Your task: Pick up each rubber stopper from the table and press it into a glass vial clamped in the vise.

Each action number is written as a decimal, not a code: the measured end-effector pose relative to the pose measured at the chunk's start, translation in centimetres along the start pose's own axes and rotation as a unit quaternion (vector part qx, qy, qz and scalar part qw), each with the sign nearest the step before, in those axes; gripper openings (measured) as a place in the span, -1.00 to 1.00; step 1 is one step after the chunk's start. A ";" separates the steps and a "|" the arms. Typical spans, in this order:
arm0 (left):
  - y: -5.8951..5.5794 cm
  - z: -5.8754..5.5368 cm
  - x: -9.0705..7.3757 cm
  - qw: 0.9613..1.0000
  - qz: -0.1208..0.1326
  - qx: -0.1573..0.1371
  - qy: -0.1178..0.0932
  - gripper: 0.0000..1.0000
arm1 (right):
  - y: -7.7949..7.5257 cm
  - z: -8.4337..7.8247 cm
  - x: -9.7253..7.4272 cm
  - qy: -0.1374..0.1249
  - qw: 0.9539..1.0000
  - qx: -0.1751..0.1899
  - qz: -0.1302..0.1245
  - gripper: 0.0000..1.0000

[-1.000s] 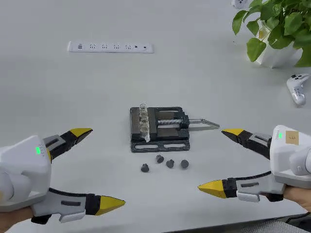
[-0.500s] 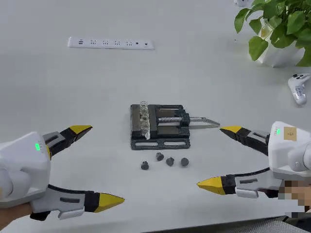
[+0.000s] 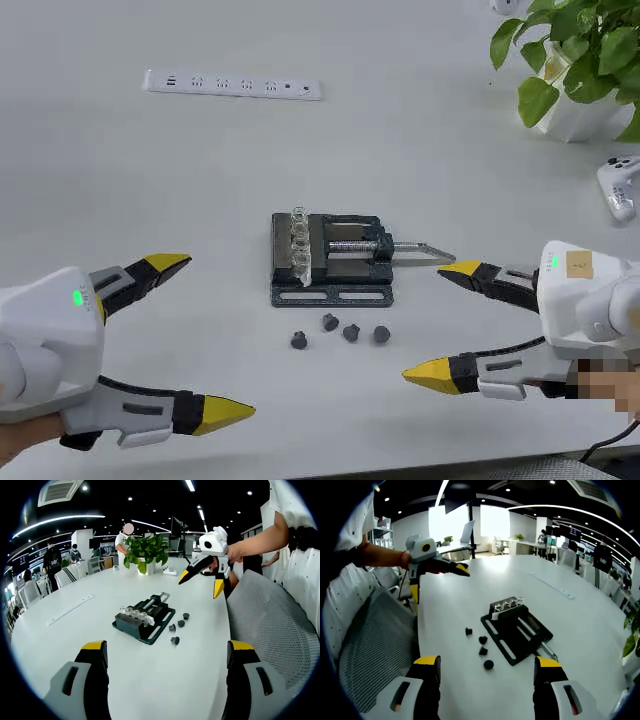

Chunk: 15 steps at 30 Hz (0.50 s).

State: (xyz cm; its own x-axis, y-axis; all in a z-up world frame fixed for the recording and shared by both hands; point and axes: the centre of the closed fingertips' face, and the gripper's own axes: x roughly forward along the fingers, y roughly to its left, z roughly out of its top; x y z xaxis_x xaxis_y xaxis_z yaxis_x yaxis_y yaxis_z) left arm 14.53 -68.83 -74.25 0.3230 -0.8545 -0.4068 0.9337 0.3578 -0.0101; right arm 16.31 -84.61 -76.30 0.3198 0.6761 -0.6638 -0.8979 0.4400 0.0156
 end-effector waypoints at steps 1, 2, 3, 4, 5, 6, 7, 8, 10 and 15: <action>0.0 0.0 0.0 1.000 0.000 0.000 0.000 0.99 | 0.1 0.0 0.1 0.005 1.000 -0.004 0.004 0.46; -0.1 0.1 0.0 1.000 0.000 0.000 0.000 0.99 | 0.2 0.1 0.3 0.013 1.000 -0.009 0.010 0.43; -0.1 0.1 0.0 1.000 0.001 0.000 -0.001 0.99 | 0.3 0.2 0.4 0.016 1.000 -0.013 0.014 0.40; -0.1 0.1 0.0 1.000 0.001 0.000 -0.001 0.99 | 0.3 0.2 0.5 0.020 0.999 -0.018 0.018 0.37; -0.1 0.1 0.0 1.000 0.001 -0.001 -0.001 0.99 | 0.5 0.3 0.7 0.030 0.999 -0.025 0.026 0.33; -0.1 0.1 0.0 1.000 0.001 -0.001 -0.001 0.99 | 0.6 0.3 0.8 0.034 0.998 -0.030 0.031 0.30; -0.2 0.1 0.0 1.000 0.001 -0.001 -0.002 0.99 | 0.7 0.3 1.0 0.042 0.998 -0.035 0.036 0.27; -0.2 0.1 0.0 1.000 0.001 -0.001 -0.001 0.99 | 0.8 0.3 1.2 0.050 0.997 -0.034 0.039 0.24; -0.1 0.0 -0.1 1.000 0.002 -0.002 -0.002 0.99 | 0.8 0.2 1.5 0.064 0.996 -0.048 0.047 0.18; -0.1 0.1 0.0 1.000 0.004 -0.004 -0.005 0.99 | 0.7 -0.1 2.0 0.095 0.991 -0.068 0.064 -0.01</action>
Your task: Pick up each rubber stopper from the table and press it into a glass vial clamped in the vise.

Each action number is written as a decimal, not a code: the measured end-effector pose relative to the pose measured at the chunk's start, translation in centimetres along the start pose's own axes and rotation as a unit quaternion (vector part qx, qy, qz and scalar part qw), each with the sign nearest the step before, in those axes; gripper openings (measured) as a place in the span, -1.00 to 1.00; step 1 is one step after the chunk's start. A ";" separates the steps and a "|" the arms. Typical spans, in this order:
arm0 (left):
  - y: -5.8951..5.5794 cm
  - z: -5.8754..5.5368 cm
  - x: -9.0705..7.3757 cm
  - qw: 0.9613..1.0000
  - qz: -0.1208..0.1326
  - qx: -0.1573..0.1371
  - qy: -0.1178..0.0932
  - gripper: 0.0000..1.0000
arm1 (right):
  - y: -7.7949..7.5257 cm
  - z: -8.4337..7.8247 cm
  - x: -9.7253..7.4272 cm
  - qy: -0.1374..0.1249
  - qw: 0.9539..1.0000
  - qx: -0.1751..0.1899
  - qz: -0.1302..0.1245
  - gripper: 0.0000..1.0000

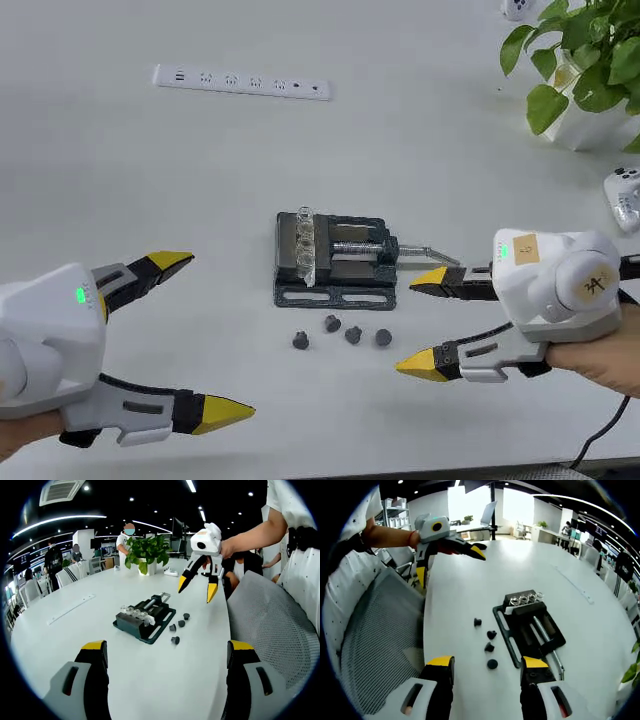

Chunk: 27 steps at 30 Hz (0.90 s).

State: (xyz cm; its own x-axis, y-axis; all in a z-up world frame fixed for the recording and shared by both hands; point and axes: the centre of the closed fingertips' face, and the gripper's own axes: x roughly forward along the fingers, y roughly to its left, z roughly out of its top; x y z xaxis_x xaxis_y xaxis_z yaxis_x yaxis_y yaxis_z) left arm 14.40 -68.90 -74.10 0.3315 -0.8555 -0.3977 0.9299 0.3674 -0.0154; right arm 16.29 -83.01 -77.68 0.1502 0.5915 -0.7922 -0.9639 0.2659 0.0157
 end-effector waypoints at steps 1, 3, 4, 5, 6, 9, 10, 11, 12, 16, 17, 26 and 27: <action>0.0 0.0 0.0 1.000 0.000 0.000 0.000 0.99 | 0.0 -0.2 0.1 0.009 1.000 -0.004 0.003 -0.02; 0.1 -0.1 0.0 1.000 0.000 -0.001 0.000 0.99 | -0.1 -0.3 0.4 0.023 1.000 -0.007 0.010 -0.07; 0.1 -0.2 0.0 1.000 0.001 -0.001 0.000 0.99 | -0.2 -0.4 0.5 0.029 0.999 -0.010 0.013 -0.11; 0.1 -0.2 0.0 1.000 0.001 -0.002 -0.001 0.99 | -0.1 -0.5 0.6 0.035 0.999 -0.015 0.017 -0.16; 0.1 -0.2 0.0 1.000 0.002 -0.003 -0.002 0.99 | -0.1 -0.4 0.8 0.036 0.999 -0.017 0.018 -0.17; 0.1 -0.1 0.0 1.000 0.003 -0.003 -0.003 0.99 | -0.1 -0.7 1.2 0.049 0.998 -0.024 0.028 -0.23; 0.1 -0.2 0.0 1.000 0.004 -0.004 -0.003 0.99 | -0.2 -0.7 1.4 0.054 0.998 -0.028 0.030 -0.25; 0.2 -0.2 0.0 1.000 0.005 -0.005 -0.004 0.99 | -0.2 -0.8 1.5 0.058 0.997 -0.033 0.033 -0.27; 0.2 -0.3 0.0 1.000 0.005 -0.005 -0.004 0.99 | -0.1 -1.0 1.8 0.064 0.997 -0.036 0.037 -0.29; 0.2 -0.6 -0.1 1.000 0.006 -0.006 -0.004 0.99 | -0.2 -1.7 2.4 0.085 0.994 -0.049 0.045 -0.39; 0.3 -0.6 -0.1 1.000 0.007 -0.007 -0.004 0.99 | -0.2 -1.9 2.5 0.090 0.993 -0.054 0.046 -0.43; 0.3 -0.9 -0.1 1.000 0.008 -0.011 -0.007 0.99 | -0.3 -2.9 3.7 0.125 0.987 -0.084 0.052 -0.56; 0.3 -1.0 -0.1 1.000 0.009 -0.013 -0.008 0.98 | -0.3 -3.0 3.8 0.132 0.986 -0.091 0.053 -0.58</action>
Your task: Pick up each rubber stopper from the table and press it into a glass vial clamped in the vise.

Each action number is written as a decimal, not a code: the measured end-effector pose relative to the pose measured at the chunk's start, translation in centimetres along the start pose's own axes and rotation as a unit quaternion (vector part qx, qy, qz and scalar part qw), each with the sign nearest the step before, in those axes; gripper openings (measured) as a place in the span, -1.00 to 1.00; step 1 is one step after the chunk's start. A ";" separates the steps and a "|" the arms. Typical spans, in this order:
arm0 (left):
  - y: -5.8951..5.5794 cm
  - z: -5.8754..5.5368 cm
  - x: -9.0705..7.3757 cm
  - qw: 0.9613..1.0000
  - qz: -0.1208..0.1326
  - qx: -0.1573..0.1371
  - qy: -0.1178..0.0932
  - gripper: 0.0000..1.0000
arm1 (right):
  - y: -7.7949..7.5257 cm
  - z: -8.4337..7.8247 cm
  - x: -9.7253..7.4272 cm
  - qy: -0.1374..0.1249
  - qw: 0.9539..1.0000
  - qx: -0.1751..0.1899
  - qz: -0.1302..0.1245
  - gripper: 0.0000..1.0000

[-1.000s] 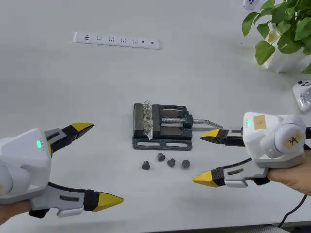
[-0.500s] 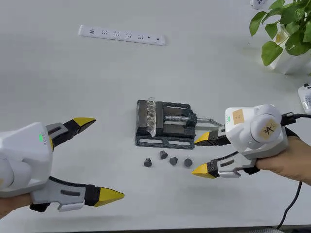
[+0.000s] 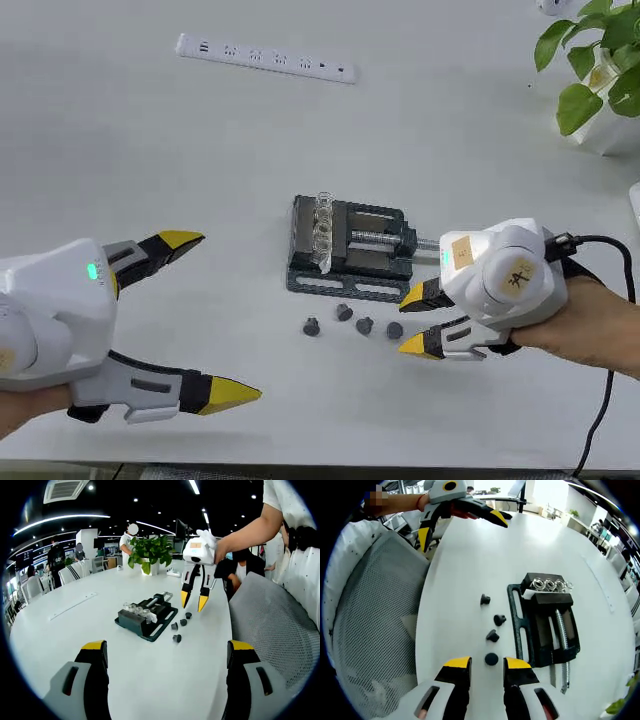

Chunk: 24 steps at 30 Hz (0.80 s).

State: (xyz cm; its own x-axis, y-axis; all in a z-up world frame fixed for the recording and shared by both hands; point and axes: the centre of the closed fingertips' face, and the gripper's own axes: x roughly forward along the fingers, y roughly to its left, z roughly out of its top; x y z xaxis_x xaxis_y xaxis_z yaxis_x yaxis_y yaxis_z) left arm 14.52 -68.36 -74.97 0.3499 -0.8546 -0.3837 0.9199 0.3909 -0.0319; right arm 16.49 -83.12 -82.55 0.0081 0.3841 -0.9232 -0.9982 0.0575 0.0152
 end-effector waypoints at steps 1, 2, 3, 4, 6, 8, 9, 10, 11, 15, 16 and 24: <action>0.0 0.0 0.0 1.000 0.000 -0.001 -0.001 0.99 | 0.1 0.0 0.0 0.002 1.000 -0.001 0.001 -0.60; 0.0 0.0 0.0 1.000 0.001 -0.001 -0.001 0.99 | 0.0 0.0 0.1 0.004 1.000 -0.002 0.001 -0.60; 0.0 0.0 0.0 1.000 0.001 -0.001 -0.002 0.98 | 0.0 0.1 0.1 0.006 1.000 -0.005 0.000 -0.60; 0.0 0.0 0.0 1.000 0.001 -0.002 -0.002 0.98 | 0.0 0.2 0.1 0.007 1.000 -0.006 0.001 -0.61; 0.0 0.0 0.0 1.000 0.002 -0.003 -0.003 0.99 | -0.1 0.0 0.3 0.012 1.000 -0.008 0.002 -0.65; 0.1 0.0 0.0 1.000 0.002 -0.004 -0.004 0.98 | -0.1 0.0 0.3 0.018 1.000 -0.012 0.005 -0.67; 0.1 0.0 0.0 1.000 0.002 -0.005 -0.006 0.98 | -0.1 -0.1 0.4 0.020 1.000 -0.014 0.005 -0.67; 0.1 0.0 0.0 1.000 0.003 -0.005 -0.006 0.98 | -0.1 -0.2 0.5 0.022 1.000 -0.016 0.006 -0.68; 0.2 0.0 0.0 1.000 0.003 -0.005 -0.007 0.98 | -0.2 -0.3 0.7 0.024 1.000 -0.016 0.007 -0.69; 0.3 0.0 0.0 1.000 0.003 -0.007 -0.009 0.98 | -0.2 -0.3 0.8 0.029 0.999 -0.020 0.010 -0.70; 0.3 0.0 0.0 1.000 0.004 -0.007 -0.009 0.98 | -0.2 -0.3 0.9 0.030 0.999 -0.021 0.012 -0.71; 0.4 0.0 0.0 1.000 0.005 -0.010 -0.013 0.98 | -0.3 -0.5 1.1 0.042 0.999 -0.031 0.015 -0.75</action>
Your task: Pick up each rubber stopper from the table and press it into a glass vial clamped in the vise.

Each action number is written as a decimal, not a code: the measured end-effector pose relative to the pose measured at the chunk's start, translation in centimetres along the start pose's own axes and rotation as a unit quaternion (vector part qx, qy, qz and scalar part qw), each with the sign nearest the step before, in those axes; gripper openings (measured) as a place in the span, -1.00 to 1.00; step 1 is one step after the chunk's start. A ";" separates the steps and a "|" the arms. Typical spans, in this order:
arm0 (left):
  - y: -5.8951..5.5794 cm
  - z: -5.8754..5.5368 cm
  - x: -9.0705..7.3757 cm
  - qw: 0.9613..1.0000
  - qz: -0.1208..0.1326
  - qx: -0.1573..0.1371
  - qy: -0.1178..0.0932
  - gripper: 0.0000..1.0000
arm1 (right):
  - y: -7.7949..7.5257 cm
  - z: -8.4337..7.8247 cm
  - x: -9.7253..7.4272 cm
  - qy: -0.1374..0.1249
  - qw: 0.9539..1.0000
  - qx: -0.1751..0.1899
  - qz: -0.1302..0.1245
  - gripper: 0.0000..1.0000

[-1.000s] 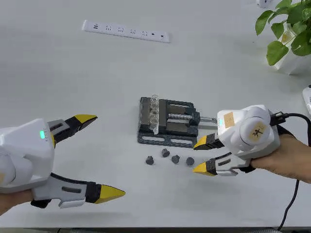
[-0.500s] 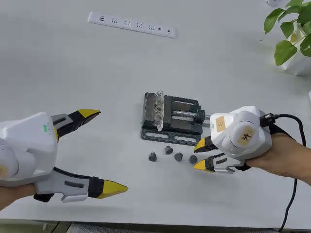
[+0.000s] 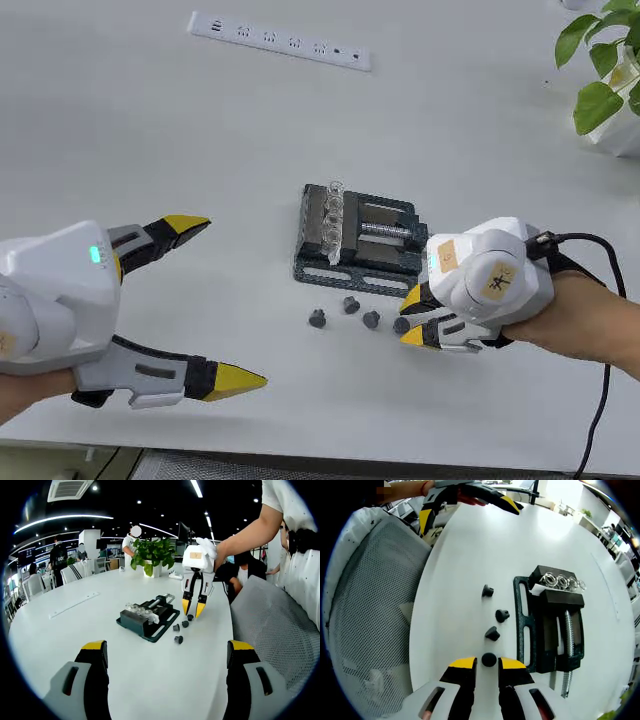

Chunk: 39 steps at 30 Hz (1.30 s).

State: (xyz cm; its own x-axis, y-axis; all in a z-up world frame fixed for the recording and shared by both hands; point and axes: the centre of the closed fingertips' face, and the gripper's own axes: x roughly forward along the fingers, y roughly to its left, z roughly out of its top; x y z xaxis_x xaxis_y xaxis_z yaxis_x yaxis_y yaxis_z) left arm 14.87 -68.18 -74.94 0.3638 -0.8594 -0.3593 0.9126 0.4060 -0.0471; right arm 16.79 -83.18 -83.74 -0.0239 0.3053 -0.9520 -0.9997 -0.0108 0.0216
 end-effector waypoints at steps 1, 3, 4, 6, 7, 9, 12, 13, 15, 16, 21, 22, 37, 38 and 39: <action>0.0 0.0 0.0 1.000 0.000 0.000 0.000 0.98 | 0.0 0.0 0.0 0.001 1.000 -0.001 0.000 -0.75; 0.0 -0.1 0.0 1.000 0.000 -0.001 -0.001 0.98 | 0.0 0.0 0.0 0.002 1.000 -0.003 0.001 -0.77; 0.1 -0.2 0.0 1.000 0.000 -0.001 -0.001 0.98 | 0.0 0.0 0.0 0.003 1.000 -0.003 0.002 -0.77; 0.1 -0.2 -0.1 1.000 0.000 -0.002 -0.002 0.98 | 0.0 0.1 0.0 0.002 1.000 -0.004 0.001 -0.78; 0.1 -0.2 -0.1 1.000 0.000 -0.002 -0.003 0.98 | -0.1 0.1 0.1 0.002 1.000 -0.004 0.002 -0.78; 0.1 -0.1 -0.1 1.000 0.000 -0.003 -0.002 0.98 | -0.1 0.1 0.1 0.004 1.000 -0.006 0.002 -0.79; 0.1 -0.1 -0.1 1.000 0.000 -0.003 -0.003 0.98 | -0.2 0.1 0.1 0.004 1.000 -0.006 0.002 -0.81; 0.1 -0.1 0.0 1.000 0.000 -0.003 -0.004 0.98 | -0.3 0.1 0.1 0.005 1.000 -0.008 0.002 -0.82; 0.1 0.0 0.0 1.000 0.000 -0.004 -0.004 0.98 | -0.3 -0.1 0.2 0.009 1.000 -0.006 0.004 -0.84; 0.1 0.0 0.0 1.000 0.000 -0.004 -0.004 0.98 | -0.3 -0.1 0.2 0.009 1.000 -0.006 0.004 -0.84; 0.1 0.1 0.1 1.000 0.000 -0.004 -0.005 0.98 | -0.3 -0.1 0.3 0.009 1.000 -0.005 0.006 -0.85; 0.1 0.1 0.1 1.000 0.000 -0.004 -0.005 0.98 | -0.3 -0.2 0.3 0.009 1.000 -0.005 0.006 -0.85; 0.1 0.0 0.1 1.000 -0.003 -0.001 -0.005 0.98 | -0.4 -0.3 0.3 0.012 1.000 -0.009 0.011 -0.86; 0.2 0.0 0.1 1.000 -0.003 -0.002 -0.006 0.98 | -0.4 -0.3 0.3 0.013 1.000 -0.008 0.011 -0.86; 0.2 0.1 0.1 1.000 -0.003 -0.003 -0.007 0.98 | -0.4 -0.2 0.3 0.012 1.000 -0.007 0.012 -0.86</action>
State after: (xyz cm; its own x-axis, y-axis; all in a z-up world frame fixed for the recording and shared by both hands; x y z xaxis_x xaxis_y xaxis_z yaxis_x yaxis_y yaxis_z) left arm 15.06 -68.19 -74.92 0.3610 -0.8659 -0.3463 0.9137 0.4027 -0.0546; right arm 17.19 -83.31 -84.12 -0.0470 0.2813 -0.9585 -0.9987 -0.0310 0.0399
